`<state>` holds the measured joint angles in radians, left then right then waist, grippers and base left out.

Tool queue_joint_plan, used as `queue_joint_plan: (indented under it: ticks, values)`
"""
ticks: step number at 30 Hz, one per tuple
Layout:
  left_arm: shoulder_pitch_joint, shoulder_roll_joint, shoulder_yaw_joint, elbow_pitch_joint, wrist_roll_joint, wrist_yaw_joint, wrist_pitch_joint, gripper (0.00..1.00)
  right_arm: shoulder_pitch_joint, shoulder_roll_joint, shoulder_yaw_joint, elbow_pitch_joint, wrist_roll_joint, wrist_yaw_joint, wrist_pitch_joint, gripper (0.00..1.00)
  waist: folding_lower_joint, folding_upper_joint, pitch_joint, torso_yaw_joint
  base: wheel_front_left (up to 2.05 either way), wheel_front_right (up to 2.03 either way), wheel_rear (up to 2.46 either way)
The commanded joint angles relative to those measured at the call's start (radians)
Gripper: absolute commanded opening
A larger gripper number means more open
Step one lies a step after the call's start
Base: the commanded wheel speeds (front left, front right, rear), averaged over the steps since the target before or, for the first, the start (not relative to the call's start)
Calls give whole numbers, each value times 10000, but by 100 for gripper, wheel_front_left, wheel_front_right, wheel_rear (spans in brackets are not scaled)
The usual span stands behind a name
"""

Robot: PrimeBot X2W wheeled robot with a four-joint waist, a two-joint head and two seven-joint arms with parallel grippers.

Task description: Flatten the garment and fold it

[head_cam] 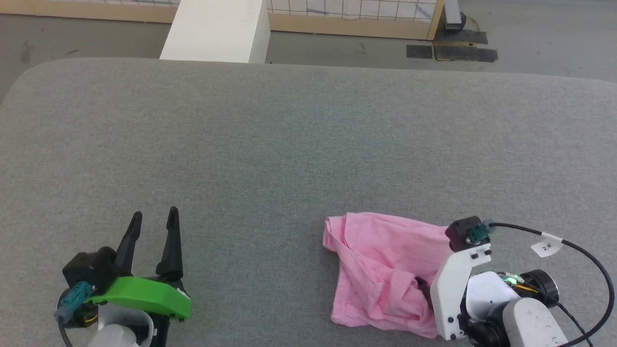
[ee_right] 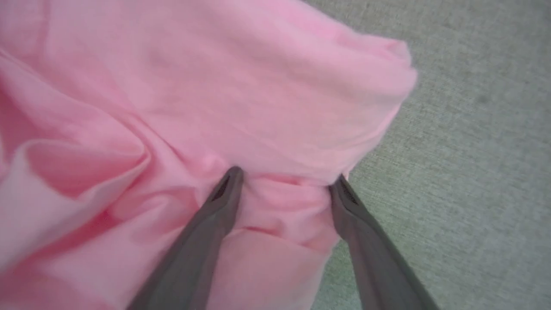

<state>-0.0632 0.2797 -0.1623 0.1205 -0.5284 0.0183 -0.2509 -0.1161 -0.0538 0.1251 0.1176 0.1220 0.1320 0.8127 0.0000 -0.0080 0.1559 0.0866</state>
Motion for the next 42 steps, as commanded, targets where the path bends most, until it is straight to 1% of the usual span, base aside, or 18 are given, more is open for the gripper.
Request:
queue_joint_plan:
  ticks: [1,2,3,6,8,10,12,16,18,22,25,28,30,35,37,42]
  values:
    - [-184,52,-7,38,-38,-57,-33,100,-28,18,51,234,-39,-13,-88,25,0,80,21,54,0,0,0]
    - [-194,53,-12,56,-40,-63,-35,100,-77,21,89,301,-23,-13,-150,16,0,80,17,66,0,0,0]
    - [-201,56,-14,80,-43,-67,-37,100,-135,22,168,355,-8,-13,-181,0,0,80,5,71,0,0,0]
    - [-174,67,12,120,-34,-37,-44,100,-328,-54,380,327,47,-13,-231,0,0,80,-69,-19,0,0,0]
    - [-104,73,19,108,-30,-30,-50,100,-486,-270,613,210,135,-13,-196,0,0,80,-145,-218,0,0,0]
    - [4,81,69,52,-55,-5,-56,100,-731,-680,1106,42,261,-13,-41,0,0,80,-167,-604,0,0,0]
    - [131,103,165,-36,-96,28,-63,100,-1107,-1247,1841,-107,463,-13,200,0,0,80,-118,-1184,0,0,0]
    - [330,164,361,-356,-142,108,-74,100,-2301,-2520,3464,-338,1048,-13,630,0,0,80,219,-2718,0,0,0]
    - [354,227,428,-561,-127,155,-76,100,-2946,-3027,4099,-326,1295,-13,674,0,0,80,449,-3426,0,0,0]
    - [245,463,618,-963,-105,231,-36,100,-4111,-3652,4803,-30,1638,-13,395,0,0,80,979,-4542,0,0,0]
    - [145,693,746,-1281,-64,292,81,100,-4803,-3943,4979,386,1680,-13,88,0,0,80,1380,-5051,0,0,0]
    - [60,977,884,-1675,-22,339,260,100,-5316,-4172,4817,910,1698,-13,-196,0,0,80,1868,-5306,0,0,0]
    - [-12,1170,965,-1954,3,365,415,100,-5543,-4297,4503,1253,1659,-13,-338,0,0,80,2249,-5328,0,0,0]
    - [-163,1586,1098,-2538,13,349,787,100,-5933,-4674,3656,1970,1140,-13,-799,0,0,80,3084,-5046,0,0,0]
    - [-190,1711,1142,-2732,8,355,911,100,-6009,-4657,3008,2318,953,-13,-959,0,0,80,3384,-4851,0,0,0]
    - [-356,1877,1163,-3037,-10,337,1070,100,-6030,-4554,1182,2984,53,-13,-1178,0,0,80,3964,-4203,0,0,0]
